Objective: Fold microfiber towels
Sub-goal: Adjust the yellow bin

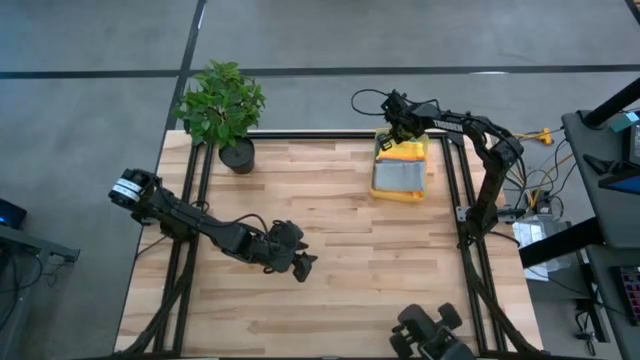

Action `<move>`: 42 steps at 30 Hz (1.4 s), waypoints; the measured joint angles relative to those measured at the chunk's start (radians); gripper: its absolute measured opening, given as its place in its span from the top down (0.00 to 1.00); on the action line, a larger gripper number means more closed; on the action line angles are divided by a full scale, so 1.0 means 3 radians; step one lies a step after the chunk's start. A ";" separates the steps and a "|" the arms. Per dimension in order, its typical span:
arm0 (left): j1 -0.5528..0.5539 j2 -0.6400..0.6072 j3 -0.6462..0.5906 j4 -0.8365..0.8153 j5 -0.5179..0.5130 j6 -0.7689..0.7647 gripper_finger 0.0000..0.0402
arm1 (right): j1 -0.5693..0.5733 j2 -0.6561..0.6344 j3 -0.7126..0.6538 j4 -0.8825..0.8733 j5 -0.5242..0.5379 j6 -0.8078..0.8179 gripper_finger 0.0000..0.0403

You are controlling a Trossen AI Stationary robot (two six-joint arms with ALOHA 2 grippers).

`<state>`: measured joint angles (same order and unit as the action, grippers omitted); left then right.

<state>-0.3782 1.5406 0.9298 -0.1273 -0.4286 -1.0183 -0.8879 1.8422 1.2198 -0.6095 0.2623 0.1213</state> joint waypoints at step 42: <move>0.0018 0.0000 0.0003 0.0052 0.0001 -0.0167 0.44 | 0.0282 0.0029 0.0011 0.0656 -0.1485 -0.1176 0.98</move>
<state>-0.3729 1.5406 0.9306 -0.1116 -0.4282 -1.0683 -0.8033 1.8507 1.2232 -0.4126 -0.1833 -0.2315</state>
